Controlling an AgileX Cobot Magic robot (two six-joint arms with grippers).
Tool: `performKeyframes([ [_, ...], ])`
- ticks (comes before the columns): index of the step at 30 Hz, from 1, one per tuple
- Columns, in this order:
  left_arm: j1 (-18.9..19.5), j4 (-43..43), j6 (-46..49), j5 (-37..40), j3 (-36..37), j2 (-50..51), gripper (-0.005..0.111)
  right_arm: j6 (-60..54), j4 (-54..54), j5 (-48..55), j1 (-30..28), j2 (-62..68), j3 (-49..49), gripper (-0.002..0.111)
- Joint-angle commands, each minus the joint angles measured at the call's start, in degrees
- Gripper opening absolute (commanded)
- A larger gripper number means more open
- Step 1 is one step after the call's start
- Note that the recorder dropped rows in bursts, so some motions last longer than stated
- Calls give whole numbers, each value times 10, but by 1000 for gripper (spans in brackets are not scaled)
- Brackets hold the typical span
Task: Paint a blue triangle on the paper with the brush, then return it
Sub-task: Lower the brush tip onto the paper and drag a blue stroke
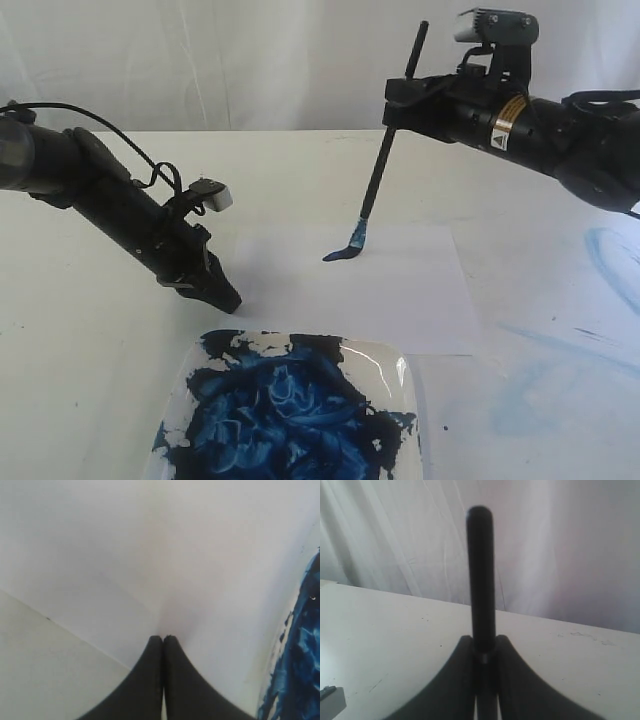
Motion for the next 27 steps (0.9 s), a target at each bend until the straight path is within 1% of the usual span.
performKeyframes([
  [1,-2,7,-3,7,2,4,0,-33,3,17,-10,-12,-4,0],
  [7,-2,7,-3,8,2,4,0,-37,3,47,-20,-22,-4,0],
  [10,-2,7,-3,8,2,4,0,-37,3,48,-29,-22,-4,0],
  [27,-2,7,-3,8,2,4,0,-37,2,52,-40,-37,-4,0],
])
